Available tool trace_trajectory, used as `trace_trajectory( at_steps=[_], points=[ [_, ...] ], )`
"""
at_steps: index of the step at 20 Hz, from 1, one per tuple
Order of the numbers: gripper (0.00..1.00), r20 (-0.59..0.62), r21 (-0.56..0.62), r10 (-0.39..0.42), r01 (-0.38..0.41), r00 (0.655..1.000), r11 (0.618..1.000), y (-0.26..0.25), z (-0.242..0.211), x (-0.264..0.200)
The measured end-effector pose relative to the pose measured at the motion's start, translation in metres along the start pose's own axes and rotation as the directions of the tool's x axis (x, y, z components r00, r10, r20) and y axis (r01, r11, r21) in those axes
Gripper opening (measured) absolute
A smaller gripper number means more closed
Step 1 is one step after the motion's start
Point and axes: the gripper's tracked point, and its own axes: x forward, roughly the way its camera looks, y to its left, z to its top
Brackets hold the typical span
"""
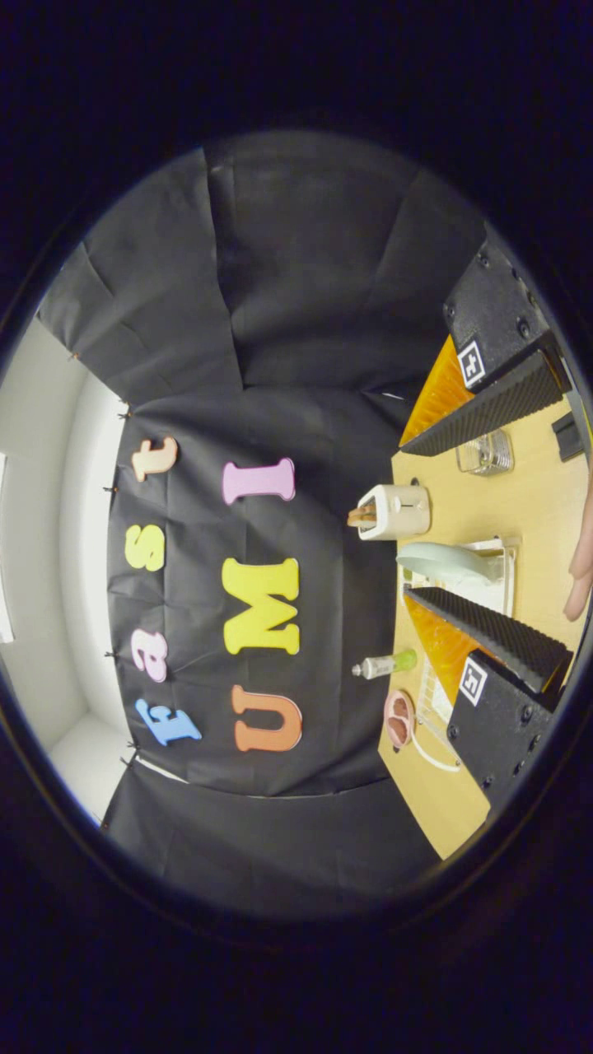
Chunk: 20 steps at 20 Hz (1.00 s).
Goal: Take the plate from the dish rack, then take the spoon from the basket and place it into the plate.
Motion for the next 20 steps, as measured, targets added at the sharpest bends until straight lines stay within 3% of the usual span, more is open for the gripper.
trace_trajectory(
  at_steps=[7,13,16,19,20],
  points=[
    [1.00,-0.232,-0.089,0.031,-0.053,0.972,0.995,0.022,0.006,0.097],
    [1.00,-0.435,-0.172,-0.049,-0.029,0.899,0.985,0.019,-0.007,0.181],
    [0.98,-0.481,-0.216,-0.087,-0.022,0.872,0.976,0.020,-0.013,0.208],
    [0.90,-0.594,-0.256,-0.123,-0.042,0.795,0.966,0.024,-0.029,0.216],
    [0.75,-0.642,-0.264,-0.142,-0.043,0.754,0.964,0.025,-0.036,0.217]
  ],
)
